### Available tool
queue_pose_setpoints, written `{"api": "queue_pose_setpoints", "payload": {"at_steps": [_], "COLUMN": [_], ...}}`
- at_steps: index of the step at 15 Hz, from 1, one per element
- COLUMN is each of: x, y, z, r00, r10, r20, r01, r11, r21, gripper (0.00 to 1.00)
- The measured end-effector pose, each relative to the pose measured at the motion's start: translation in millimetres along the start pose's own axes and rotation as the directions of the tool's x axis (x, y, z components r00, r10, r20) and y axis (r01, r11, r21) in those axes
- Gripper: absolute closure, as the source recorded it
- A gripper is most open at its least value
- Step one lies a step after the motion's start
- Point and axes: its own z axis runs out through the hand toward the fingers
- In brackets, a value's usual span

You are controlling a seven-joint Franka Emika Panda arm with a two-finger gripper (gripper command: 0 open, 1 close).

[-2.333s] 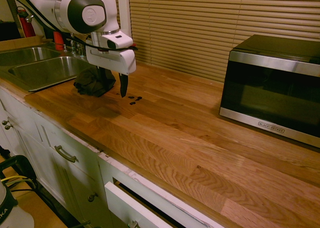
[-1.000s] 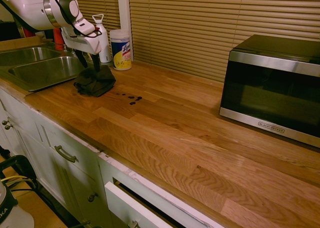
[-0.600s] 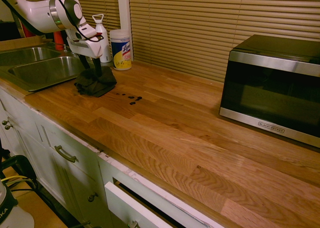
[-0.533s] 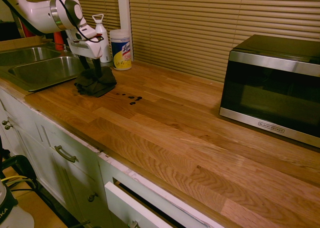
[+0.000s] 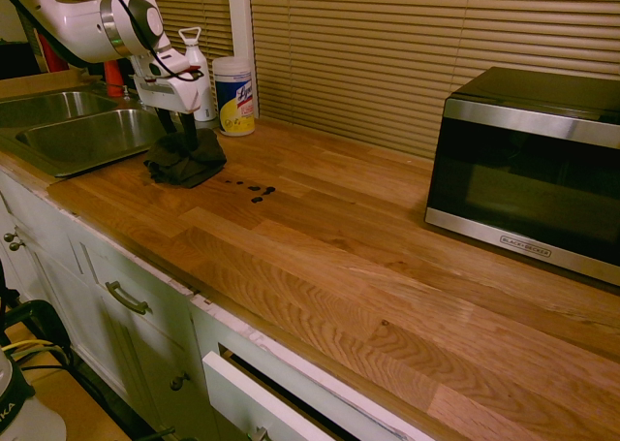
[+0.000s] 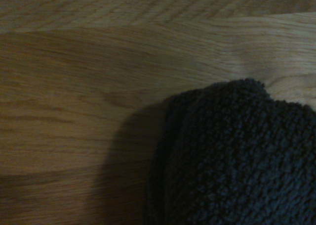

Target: Clear the spill

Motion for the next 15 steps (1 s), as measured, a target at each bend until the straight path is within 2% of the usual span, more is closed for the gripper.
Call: {"api": "queue_pose_setpoints", "payload": {"at_steps": [4, 9, 15], "x": [3, 13, 48], "y": [1, 5, 16], "z": [1, 5, 18], "r00": [1.000, 0.999, 0.995], "r10": [-0.001, -0.054, -0.100], "r20": [-0.001, -0.002, -0.009], "r01": [0.001, 0.054, 0.100], "r11": [1.000, 0.998, 0.994], "r21": [-0.008, -0.027, -0.039], "gripper": [1.00, 1.00, 1.00]}}
